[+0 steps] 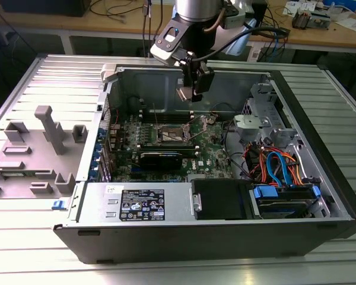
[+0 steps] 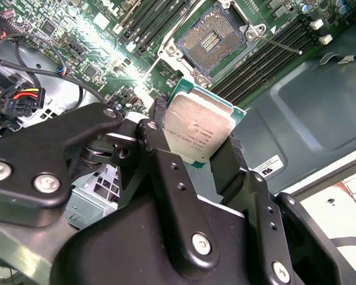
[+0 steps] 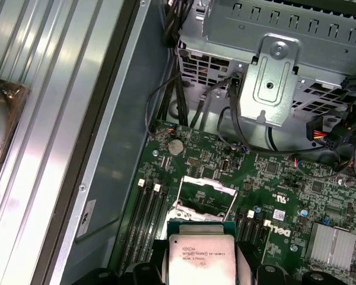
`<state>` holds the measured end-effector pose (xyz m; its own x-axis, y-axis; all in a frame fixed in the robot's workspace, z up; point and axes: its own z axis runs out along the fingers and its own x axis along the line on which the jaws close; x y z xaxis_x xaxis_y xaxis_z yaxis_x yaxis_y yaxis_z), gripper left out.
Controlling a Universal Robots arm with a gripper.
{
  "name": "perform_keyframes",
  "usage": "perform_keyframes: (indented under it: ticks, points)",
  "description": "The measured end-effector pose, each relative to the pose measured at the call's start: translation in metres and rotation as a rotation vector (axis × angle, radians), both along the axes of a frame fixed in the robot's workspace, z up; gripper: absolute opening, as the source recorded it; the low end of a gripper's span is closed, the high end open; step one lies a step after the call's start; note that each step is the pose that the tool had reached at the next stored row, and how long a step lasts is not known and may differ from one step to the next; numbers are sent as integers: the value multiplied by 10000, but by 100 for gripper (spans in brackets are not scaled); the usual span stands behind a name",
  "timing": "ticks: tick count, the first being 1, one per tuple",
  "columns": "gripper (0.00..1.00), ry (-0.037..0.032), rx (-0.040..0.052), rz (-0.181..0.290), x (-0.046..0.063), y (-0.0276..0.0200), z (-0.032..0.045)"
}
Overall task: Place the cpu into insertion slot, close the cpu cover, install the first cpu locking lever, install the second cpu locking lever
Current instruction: 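Place the cpu into insertion slot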
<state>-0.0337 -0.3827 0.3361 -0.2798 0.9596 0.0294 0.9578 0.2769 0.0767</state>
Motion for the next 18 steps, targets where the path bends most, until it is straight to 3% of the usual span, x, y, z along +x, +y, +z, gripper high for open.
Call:
perform_keyframes:
  ticks: [12, 18]
  points:
    - [54, 0, -1, -39, 0, 0, -2]
    - [54, 11, -1, -1127, 0, 0, -46]
